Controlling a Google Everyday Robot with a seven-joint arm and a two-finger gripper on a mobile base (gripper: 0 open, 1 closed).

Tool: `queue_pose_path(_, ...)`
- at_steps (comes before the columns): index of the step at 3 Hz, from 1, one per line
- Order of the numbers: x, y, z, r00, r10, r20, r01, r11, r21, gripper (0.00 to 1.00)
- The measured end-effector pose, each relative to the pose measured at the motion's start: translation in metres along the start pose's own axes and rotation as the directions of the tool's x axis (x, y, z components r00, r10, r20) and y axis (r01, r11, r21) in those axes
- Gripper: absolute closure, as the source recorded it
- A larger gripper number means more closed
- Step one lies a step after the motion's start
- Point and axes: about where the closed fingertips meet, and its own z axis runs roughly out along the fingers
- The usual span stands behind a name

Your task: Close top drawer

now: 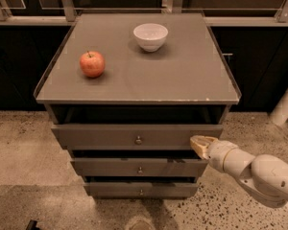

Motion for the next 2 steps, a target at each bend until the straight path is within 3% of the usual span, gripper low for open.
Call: queue_pose_path(2,-0.0018,-0.0077,0.0034,0.999,0.023,0.023,-0.023,0.9993,0.030,1.00)
